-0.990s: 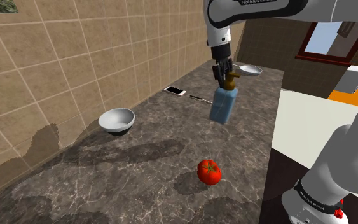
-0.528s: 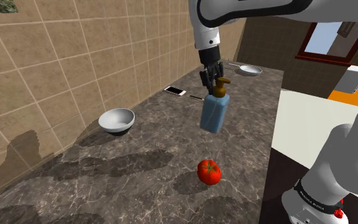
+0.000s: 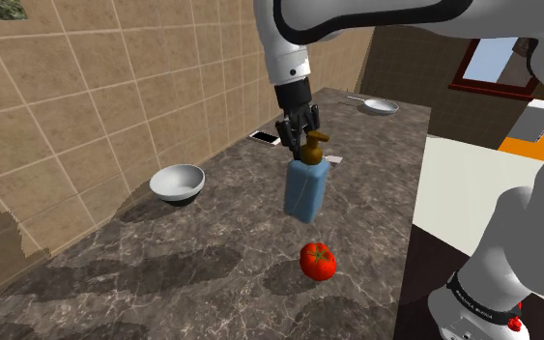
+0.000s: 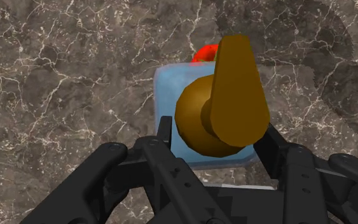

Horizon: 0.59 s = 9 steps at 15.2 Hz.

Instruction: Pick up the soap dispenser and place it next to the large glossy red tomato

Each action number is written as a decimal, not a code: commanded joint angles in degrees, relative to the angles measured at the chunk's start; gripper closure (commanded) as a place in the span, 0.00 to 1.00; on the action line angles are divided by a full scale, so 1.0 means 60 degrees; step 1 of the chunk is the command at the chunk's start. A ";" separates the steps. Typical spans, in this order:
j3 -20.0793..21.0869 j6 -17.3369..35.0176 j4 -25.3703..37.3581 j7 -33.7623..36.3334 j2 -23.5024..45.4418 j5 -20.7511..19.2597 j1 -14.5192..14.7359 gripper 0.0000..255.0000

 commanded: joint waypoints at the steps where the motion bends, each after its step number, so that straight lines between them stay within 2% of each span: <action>1: 0.0214 -0.0027 0.0255 0.0479 0.0195 0.0130 0.0234 1.00; 9: 0.0991 -0.0185 0.1932 0.2325 0.1531 0.0415 0.1245 1.00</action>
